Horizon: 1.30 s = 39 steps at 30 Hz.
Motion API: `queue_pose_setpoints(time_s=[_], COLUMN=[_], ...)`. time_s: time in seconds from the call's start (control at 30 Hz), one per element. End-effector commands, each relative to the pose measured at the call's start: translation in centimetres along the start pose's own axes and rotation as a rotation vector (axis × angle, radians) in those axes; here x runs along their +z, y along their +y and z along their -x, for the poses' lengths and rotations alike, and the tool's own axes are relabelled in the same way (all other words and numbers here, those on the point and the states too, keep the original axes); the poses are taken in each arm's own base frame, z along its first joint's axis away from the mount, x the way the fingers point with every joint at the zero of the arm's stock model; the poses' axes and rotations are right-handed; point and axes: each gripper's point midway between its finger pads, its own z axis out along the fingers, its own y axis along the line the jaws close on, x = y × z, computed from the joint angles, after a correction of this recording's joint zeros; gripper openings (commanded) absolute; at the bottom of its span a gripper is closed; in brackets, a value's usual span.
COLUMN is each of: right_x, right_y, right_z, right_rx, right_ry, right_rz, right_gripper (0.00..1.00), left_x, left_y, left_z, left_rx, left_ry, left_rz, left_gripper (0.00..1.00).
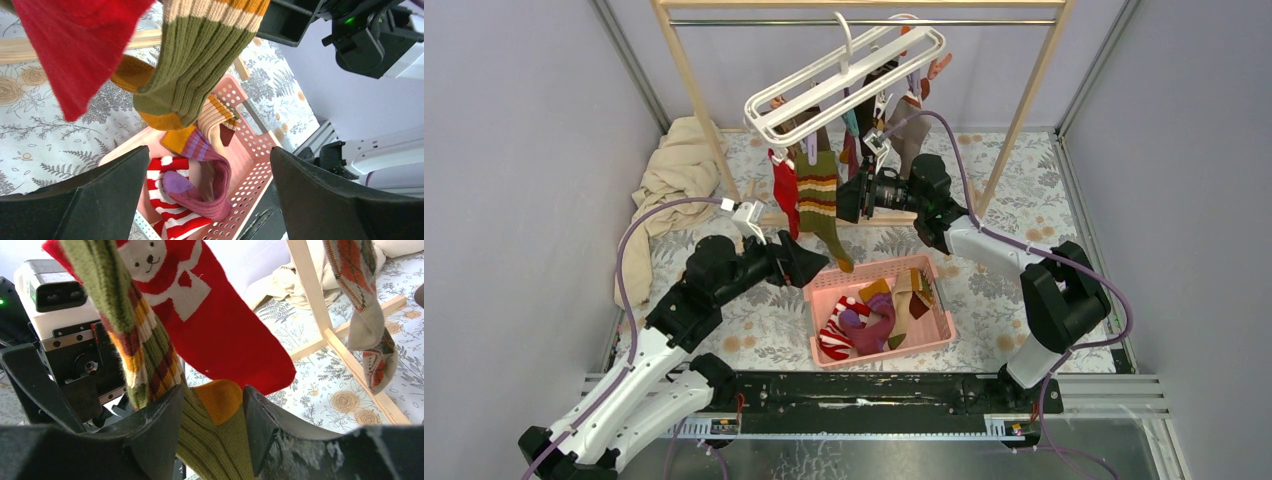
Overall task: Remove the socks clipped to the hanger
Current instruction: Remove the sock from the hanger.
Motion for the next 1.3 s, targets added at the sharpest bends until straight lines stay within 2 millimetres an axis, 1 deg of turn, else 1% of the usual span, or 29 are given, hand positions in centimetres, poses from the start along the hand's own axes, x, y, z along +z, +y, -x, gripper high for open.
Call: queue_pose_setpoints(time_s=[0.0, 0.07, 0.2, 0.3, 0.37, 0.53, 0.63, 0.7, 0.8, 0.97, 1.0, 1.03, 1.1, 1.13, 1.2, 1.27], right_x=[-0.3, -0.3, -0.3, -0.3, -0.3, -0.6, -0.8, -0.9, -1.0, -1.1, -1.1, -1.1, -1.1, -1.1, -1.1, -1.1], right_y=[3.6, 3.6, 3.8, 4.2, 4.9, 6.4, 7.3, 7.6, 8.0, 8.1, 8.2, 8.2, 8.2, 8.1, 8.0, 8.0], right_z=[3.8, 3.9, 3.9, 4.1, 4.0, 3.7, 3.4, 3.3, 3.2, 3.2, 3.2, 3.2, 3.2, 3.2, 3.1, 3.0], right_rx=[-0.120, -0.121, -0.122, -0.121, -0.116, -0.109, -0.098, -0.095, -0.090, -0.089, -0.090, -0.090, -0.093, -0.092, -0.089, -0.088], right_ry=[-0.064, -0.064, -0.061, -0.055, -0.039, 0.004, 0.028, 0.037, 0.040, 0.046, 0.046, 0.046, 0.046, 0.045, 0.047, 0.048], right_rz=[0.067, 0.066, 0.071, 0.087, 0.116, 0.192, 0.240, 0.261, 0.283, 0.290, 0.291, 0.289, 0.289, 0.288, 0.287, 0.284], right_gripper=[0.54, 0.54, 0.54, 0.54, 0.53, 0.53, 0.53, 0.53, 0.52, 0.52, 0.52, 0.52, 0.52, 0.52, 0.52, 0.52], left_x=[0.0, 0.1, 0.4, 0.7, 1.1, 2.0, 2.2, 2.6, 3.4, 5.0, 5.2, 5.4, 5.6, 5.7, 5.7, 5.5], left_y=[0.1, 0.2, -0.5, -0.4, -0.2, 0.3, 1.0, 1.4, 1.5, 2.2, 2.5, 2.3, 2.0, 1.9, 1.7, 1.4], left_z=[1.5, 1.7, 1.9, 2.3, 2.5, 3.0, 3.7, 4.0, 4.8, 5.4, 5.3, 5.5, 5.6, 5.6, 5.7, 5.9], left_rx=[0.081, 0.085, 0.116, 0.149, 0.163, 0.196, 0.213, 0.217, 0.224, 0.235, 0.234, 0.234, 0.227, 0.227, 0.229, 0.234], left_ry=[-0.085, -0.090, -0.109, -0.126, -0.136, -0.138, -0.163, -0.170, -0.186, -0.204, -0.201, -0.210, -0.218, -0.218, -0.217, -0.215], left_rz=[0.017, 0.026, 0.002, 0.017, 0.026, 0.065, 0.105, 0.132, 0.146, 0.189, 0.200, 0.191, 0.186, 0.182, 0.184, 0.185], left_gripper=[0.99, 0.99, 0.99, 0.99, 0.99, 0.99, 0.98, 0.99, 0.99, 0.98, 0.94, 0.86, 0.63, 0.54, 0.43, 0.36])
